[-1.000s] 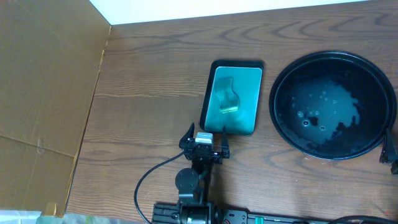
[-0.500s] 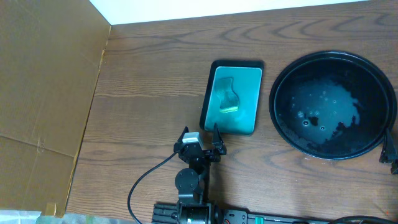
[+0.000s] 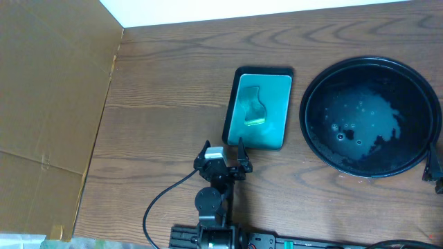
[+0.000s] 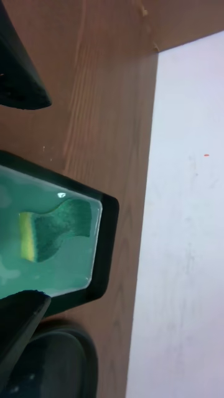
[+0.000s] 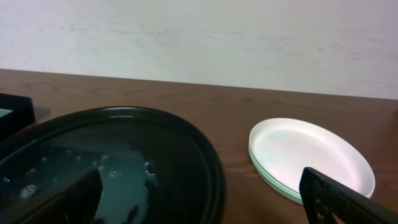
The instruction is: Clean dirty plates on tray and stack at the side
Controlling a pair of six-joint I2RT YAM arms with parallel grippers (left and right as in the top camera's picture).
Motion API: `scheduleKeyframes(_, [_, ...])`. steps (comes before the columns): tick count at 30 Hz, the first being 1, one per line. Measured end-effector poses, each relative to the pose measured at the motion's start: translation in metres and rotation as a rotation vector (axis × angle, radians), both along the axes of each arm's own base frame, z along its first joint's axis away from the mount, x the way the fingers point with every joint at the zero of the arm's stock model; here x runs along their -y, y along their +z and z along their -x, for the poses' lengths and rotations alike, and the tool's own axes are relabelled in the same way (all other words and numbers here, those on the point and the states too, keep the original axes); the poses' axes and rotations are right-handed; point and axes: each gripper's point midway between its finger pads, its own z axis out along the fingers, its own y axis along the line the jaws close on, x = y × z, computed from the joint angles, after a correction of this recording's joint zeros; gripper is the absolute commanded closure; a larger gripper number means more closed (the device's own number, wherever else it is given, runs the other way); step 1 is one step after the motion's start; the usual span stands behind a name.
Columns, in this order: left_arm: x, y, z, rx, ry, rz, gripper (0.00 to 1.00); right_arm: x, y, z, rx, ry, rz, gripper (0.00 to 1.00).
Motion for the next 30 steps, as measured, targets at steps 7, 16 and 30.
scheduleKeyframes(7, [0.0026, 0.0, -0.0001, -0.002, -0.015, -0.036, 0.07, 0.0001, 0.0, 0.0, 0.0, 0.0, 0.0, 0.01])
scheduleKeyframes(16, [0.0026, 0.0, -0.0001, -0.003, -0.017, -0.053, 0.07, 0.0, 0.0, 0.0, 0.0, 0.0, 0.0, 0.01])
scheduleKeyframes(30, [0.0026, 0.0003, -0.0002, -0.002, -0.017, -0.054, 0.07, 0.0, 0.0, 0.0, 0.0, 0.0, 0.0, 0.01])
